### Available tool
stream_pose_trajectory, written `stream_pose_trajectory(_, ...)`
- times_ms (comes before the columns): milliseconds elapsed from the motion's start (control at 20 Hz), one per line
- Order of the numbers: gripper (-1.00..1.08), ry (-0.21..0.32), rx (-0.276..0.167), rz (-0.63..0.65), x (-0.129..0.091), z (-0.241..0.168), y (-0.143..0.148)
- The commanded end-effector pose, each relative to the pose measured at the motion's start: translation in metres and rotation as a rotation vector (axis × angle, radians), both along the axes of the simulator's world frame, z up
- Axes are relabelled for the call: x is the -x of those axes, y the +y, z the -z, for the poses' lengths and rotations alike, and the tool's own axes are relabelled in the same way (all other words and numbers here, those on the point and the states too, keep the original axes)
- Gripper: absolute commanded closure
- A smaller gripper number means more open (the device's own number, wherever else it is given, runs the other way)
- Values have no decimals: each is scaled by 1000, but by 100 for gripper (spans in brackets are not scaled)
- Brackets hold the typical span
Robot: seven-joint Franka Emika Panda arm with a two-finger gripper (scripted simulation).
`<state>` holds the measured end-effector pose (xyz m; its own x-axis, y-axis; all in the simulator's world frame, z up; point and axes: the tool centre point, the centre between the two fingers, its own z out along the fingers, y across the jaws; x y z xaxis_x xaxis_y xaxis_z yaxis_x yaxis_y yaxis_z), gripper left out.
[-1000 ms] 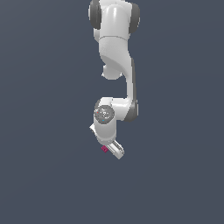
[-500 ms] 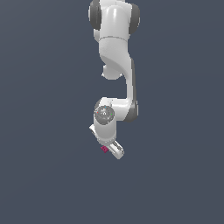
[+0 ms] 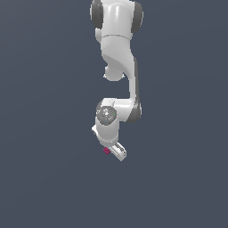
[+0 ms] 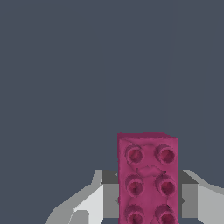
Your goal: Pick up the object and move it to a goal position.
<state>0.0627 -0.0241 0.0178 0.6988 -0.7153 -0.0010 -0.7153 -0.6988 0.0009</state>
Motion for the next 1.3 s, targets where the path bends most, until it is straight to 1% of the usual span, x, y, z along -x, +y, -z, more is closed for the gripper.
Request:
stream_pose_trajectory(0, 108, -1, 0, 0, 2, -7, 2)
stream_pose_trajectory(250, 108, -1, -1, 0, 12, -28, 7)
stream_pose_trajectory(500, 108, -1, -1, 0, 26, -60, 14)
stream_pose_trajectory(1250, 108, -1, -1, 0, 82, -194, 45)
